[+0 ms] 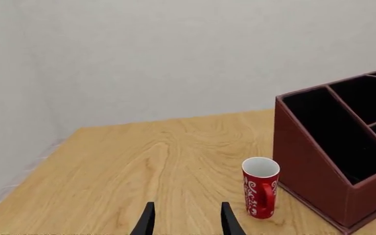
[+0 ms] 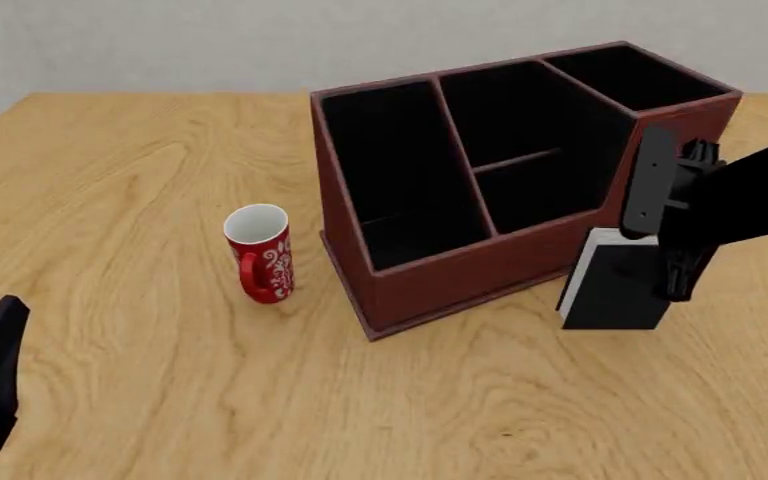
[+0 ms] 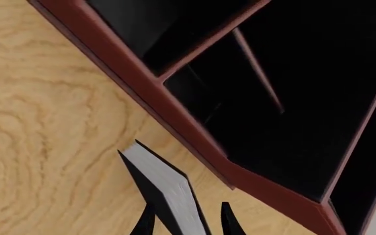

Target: Pick up the book and place it in the left compartment of the caddy.

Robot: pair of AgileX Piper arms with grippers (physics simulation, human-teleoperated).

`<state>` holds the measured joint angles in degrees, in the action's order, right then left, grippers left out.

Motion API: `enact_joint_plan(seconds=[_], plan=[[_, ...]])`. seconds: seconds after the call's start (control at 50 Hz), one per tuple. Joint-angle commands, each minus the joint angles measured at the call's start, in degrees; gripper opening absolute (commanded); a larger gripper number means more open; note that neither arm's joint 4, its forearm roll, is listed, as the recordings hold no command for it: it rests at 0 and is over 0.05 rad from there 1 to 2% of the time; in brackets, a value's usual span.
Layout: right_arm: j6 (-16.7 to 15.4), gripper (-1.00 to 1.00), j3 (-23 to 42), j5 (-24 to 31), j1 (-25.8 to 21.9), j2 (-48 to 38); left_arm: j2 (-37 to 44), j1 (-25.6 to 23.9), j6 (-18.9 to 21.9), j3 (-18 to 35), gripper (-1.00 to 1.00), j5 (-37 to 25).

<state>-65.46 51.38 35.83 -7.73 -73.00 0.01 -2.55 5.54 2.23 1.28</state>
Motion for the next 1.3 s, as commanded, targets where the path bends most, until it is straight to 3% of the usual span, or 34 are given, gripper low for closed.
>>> enact_joint_plan(seconds=[0.02,0.56,0.58,0.9,1.06,1.1,1.3], plan=[[0.22,1.00,-1.03,-1.49,-0.58,-1.86,0.00,0.50,-0.12,-0.09,1.00,-0.05],[1.55,1.00,-2.69,-2.83,-0.28,-3.96,0.00,0.82,-0.45,-1.13,1.00,0.69],[1.53,-1.00,-2.68,-2.90,-0.36,-3.87,0.00,0.83,-0.41,-1.13,1.00,0.69],[0.57,-1.00,-5.12,0.26,-0.99,0.98,0.00,0.90,-0.73,-1.35,1.00,1.01],[1.84,-1.00,-7.13,3.42,-3.16,5.61,0.00,0.64,-1.12,-1.55,1.00,1.39],[0.00,-1.00,-8.70,3.24,-2.38,7.40,0.00,0.45,-1.13,-1.62,1.00,1.54],[-0.54,-1.00,-8.52,7.26,-1.76,12.84,0.00,0.15,-1.58,-1.24,1.00,1.70]])
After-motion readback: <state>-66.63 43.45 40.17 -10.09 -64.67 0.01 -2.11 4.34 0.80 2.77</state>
